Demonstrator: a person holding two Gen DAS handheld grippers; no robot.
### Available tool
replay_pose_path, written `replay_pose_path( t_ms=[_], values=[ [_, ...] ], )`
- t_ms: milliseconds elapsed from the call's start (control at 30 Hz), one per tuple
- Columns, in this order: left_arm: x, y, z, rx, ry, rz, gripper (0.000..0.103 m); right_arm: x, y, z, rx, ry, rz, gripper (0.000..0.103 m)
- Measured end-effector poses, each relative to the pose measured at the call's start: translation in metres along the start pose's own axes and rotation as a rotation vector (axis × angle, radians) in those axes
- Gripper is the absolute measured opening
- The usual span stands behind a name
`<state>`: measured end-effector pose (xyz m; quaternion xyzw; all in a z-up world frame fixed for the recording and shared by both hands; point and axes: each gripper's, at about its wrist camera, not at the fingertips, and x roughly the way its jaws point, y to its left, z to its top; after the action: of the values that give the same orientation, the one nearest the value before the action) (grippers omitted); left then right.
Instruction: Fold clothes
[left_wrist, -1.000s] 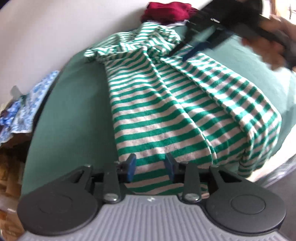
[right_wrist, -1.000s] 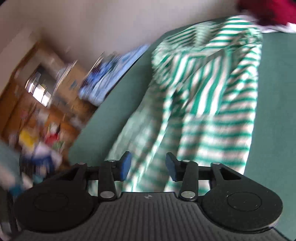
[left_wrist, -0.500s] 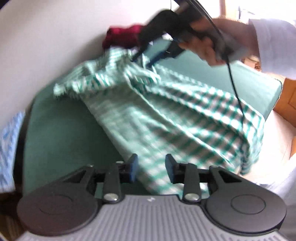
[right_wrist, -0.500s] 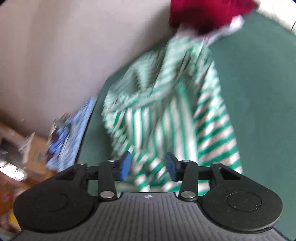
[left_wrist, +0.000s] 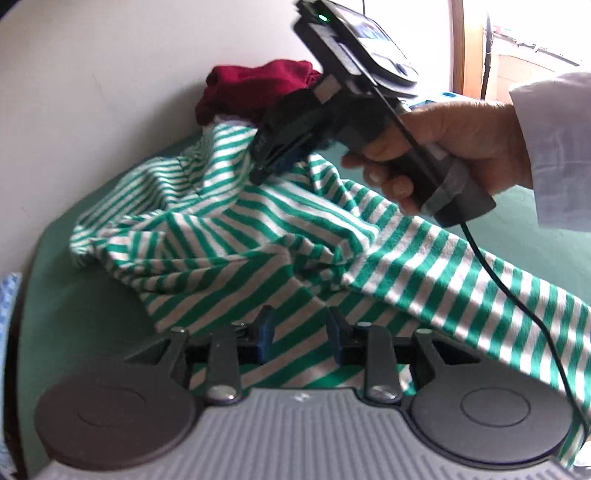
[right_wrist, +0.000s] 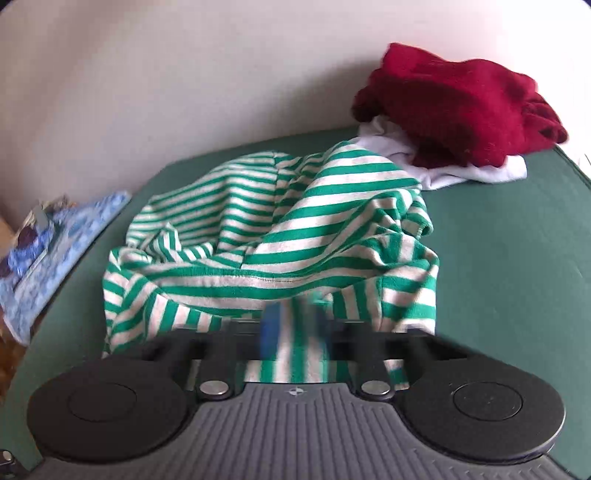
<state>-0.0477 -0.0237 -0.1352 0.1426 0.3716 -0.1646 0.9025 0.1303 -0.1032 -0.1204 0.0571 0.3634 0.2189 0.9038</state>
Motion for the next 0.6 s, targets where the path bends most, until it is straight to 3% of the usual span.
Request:
replay_pose_path(
  t_ms=[200,333,400,467,500,600],
  values=[
    [0.014,-0.013,-0.009,0.026,0.021,-0.035,0.036,0.010,-0.034,0.023,0.035,-0.053,-0.088,0.003],
    [0.013,-0.010,-0.009,-0.005,0.015,-0.035,0.038,0.023,-0.053,0.010,0.058,-0.030,-0.065,0.004],
    [0.013,-0.004,-0.007,-0.034,0.019,-0.043,0.045,0.010,-0.059,0.008,0.112,-0.045,-0.052,0.014],
    [0.012,-0.002,-0.006,-0.042,0.014,-0.034,0.052,-0.020,-0.064,0.001,0.196,-0.067,0.021,0.041],
    [0.011,-0.001,-0.006,-0.046,0.007,-0.027,0.055,-0.033,-0.064,-0.005,0.216,-0.060,0.061,0.045],
    [0.011,0.000,-0.009,-0.080,-0.014,-0.029,0.058,-0.064,-0.057,-0.033,0.206,0.027,0.128,0.045]
  ],
)
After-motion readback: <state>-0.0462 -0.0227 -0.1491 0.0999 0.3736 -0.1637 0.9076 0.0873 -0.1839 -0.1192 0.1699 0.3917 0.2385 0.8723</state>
